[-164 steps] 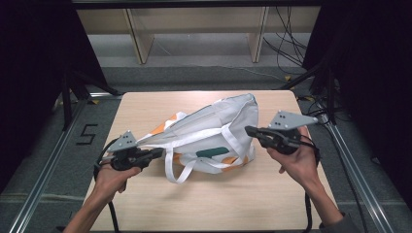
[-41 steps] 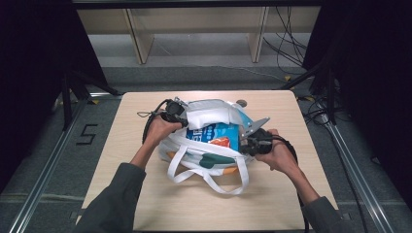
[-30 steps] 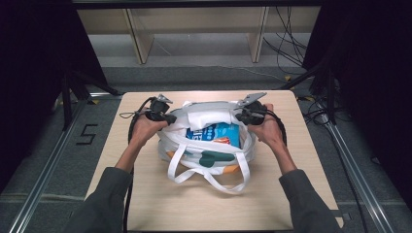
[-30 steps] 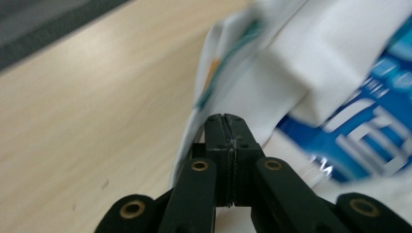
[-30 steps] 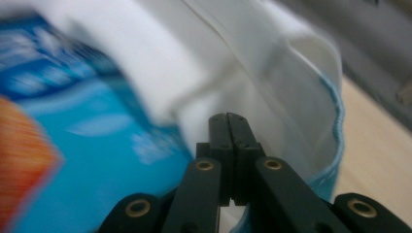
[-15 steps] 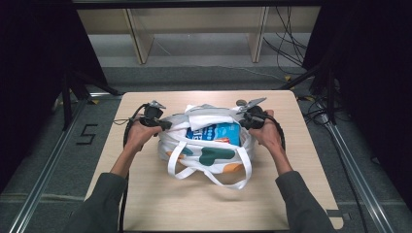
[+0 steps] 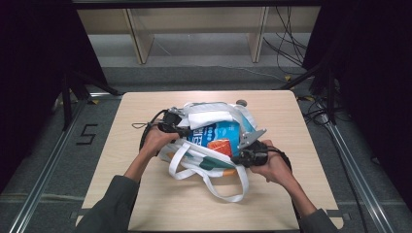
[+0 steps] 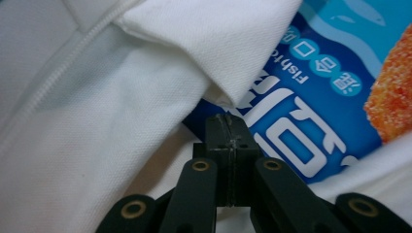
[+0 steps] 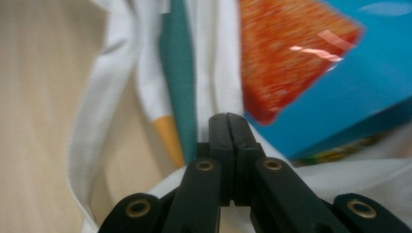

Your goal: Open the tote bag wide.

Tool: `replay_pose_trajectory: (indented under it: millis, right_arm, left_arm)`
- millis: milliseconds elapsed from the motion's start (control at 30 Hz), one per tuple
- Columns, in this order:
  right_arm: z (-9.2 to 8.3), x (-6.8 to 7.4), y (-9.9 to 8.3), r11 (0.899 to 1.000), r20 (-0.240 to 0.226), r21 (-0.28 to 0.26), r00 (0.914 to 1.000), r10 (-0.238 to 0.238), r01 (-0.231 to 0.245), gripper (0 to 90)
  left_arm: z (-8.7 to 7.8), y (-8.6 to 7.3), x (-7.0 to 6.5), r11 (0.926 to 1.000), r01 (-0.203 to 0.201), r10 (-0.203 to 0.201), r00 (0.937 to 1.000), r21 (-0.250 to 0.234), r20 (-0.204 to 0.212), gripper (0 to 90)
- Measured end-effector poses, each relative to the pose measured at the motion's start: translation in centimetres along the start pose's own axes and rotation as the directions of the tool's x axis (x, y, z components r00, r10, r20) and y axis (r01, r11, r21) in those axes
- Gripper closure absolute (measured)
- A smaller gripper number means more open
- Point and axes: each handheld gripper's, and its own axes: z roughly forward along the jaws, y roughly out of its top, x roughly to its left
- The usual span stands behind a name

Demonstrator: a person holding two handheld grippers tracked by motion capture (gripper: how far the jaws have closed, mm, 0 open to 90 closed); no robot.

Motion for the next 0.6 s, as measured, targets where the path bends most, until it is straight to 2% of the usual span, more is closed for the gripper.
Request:
replay_pose_trajectory:
  millis: [33,67,100,133,200,233,267,300,333,367,400,433,467,500,533,567,600]
  right_arm:
    - [0.0,0.0,0.0,1.000,0.000,0.000,1.0000,0.000,0.000,90.0]
    - [0.2,0.8,-0.3,1.000,-0.014,0.031,0.9999,0.008,-0.007,90.0]
    - [0.3,0.7,-0.2,1.000,-0.007,0.020,0.9999,-0.012,0.012,90.0]
    - [0.1,0.5,0.1,1.000,0.001,0.013,0.9999,-0.012,0.012,90.0]
    - [-0.6,0.2,1.0,0.999,0.042,-0.042,0.9991,0.000,0.002,90.0]
    - [-0.9,0.0,1.5,0.998,0.062,-0.069,0.9980,0.016,-0.012,90.0]
    - [-1.2,-0.5,2.2,0.995,0.086,-0.097,0.9962,0.015,-0.006,90.0]
    - [-1.3,-1.1,3.0,0.993,0.116,-0.117,0.9933,0.003,0.011,90.0]
    - [-1.3,-1.7,3.8,0.993,0.128,-0.121,0.9918,0.005,0.010,90.0]
    - [-1.0,-2.5,4.7,0.991,0.151,-0.130,0.9884,0.010,0.010,90.0]
    - [-0.6,-3.1,5.5,0.993,0.165,-0.120,0.9861,0.019,0.001,90.0]
    - [-0.1,-3.8,6.2,0.994,0.174,-0.107,0.9848,0.009,0.009,90.0]
    - [-0.1,-3.8,6.2,0.994,0.174,-0.107,0.9848,0.009,0.009,90.0]
    - [2.1,-5.4,7.6,0.997,0.193,-0.072,0.9808,0.029,-0.016,90.0]
    - [2.1,-5.4,7.6,0.997,0.193,-0.072,0.9808,0.029,-0.016,90.0]
    - [2.8,-6.0,8.0,0.998,0.210,-0.049,0.9769,0.038,-0.028,90.0]
    - [4.6,-7.9,8.6,0.998,0.258,-0.006,0.9642,0.062,-0.063,90.0]
  left_arm:
    - [0.0,0.0,0.0,1.0000,0.000,0.000,1.0000,0.000,0.000,89.2]
    - [0.2,0.0,-0.1,1.0000,-0.001,0.001,1.0000,0.002,-0.007,89.2]
    - [0.2,0.0,-0.2,1.0000,-0.003,0.003,0.9999,0.007,-0.016,89.1]
    - [0.0,0.1,-0.4,0.9998,-0.016,0.017,0.9996,0.012,-0.022,88.6]
    - [-0.2,-0.1,-0.9,0.9992,-0.036,0.036,0.9993,0.017,-0.006,88.4]
    - [-0.5,-0.2,-1.1,0.9966,-0.069,0.069,0.9976,0.045,-0.003,88.6]
    - [-0.6,-0.3,-1.4,0.9939,-0.093,0.093,0.9956,0.060,-0.003,89.1]
    - [-0.8,-0.6,-1.7,0.9906,-0.112,0.111,0.9937,0.079,0.012,89.2]
    - [-1.1,-0.9,-2.0,0.9869,-0.131,0.131,0.9914,0.094,0.004,89.3]
    - [-1.3,-1.3,-2.2,0.9852,-0.146,0.147,0.9892,0.089,0.002,89.3]
    - [-1.5,-1.5,-2.3,0.9834,-0.153,0.153,0.9882,0.098,0.003,89.3]
    - [-1.8,-1.8,-2.3,0.9817,-0.160,0.160,0.9871,0.103,0.010,89.4]
    - [-1.8,-1.8,-2.3,0.9817,-0.160,0.160,0.9871,0.103,0.010,89.4]
    - [-2.3,-2.4,-2.2,0.9815,-0.155,0.154,0.9878,0.112,0.024,89.5]
    - [-2.3,-2.4,-2.2,0.9815,-0.155,0.154,0.9878,0.112,0.024,89.5]
    - [-2.4,-2.8,-2.2,0.9812,-0.158,0.156,0.9873,0.111,0.030,89.5]
    - [-2.5,-3.0,-2.3,0.9814,-0.155,0.153,0.9878,0.113,0.031,89.5]
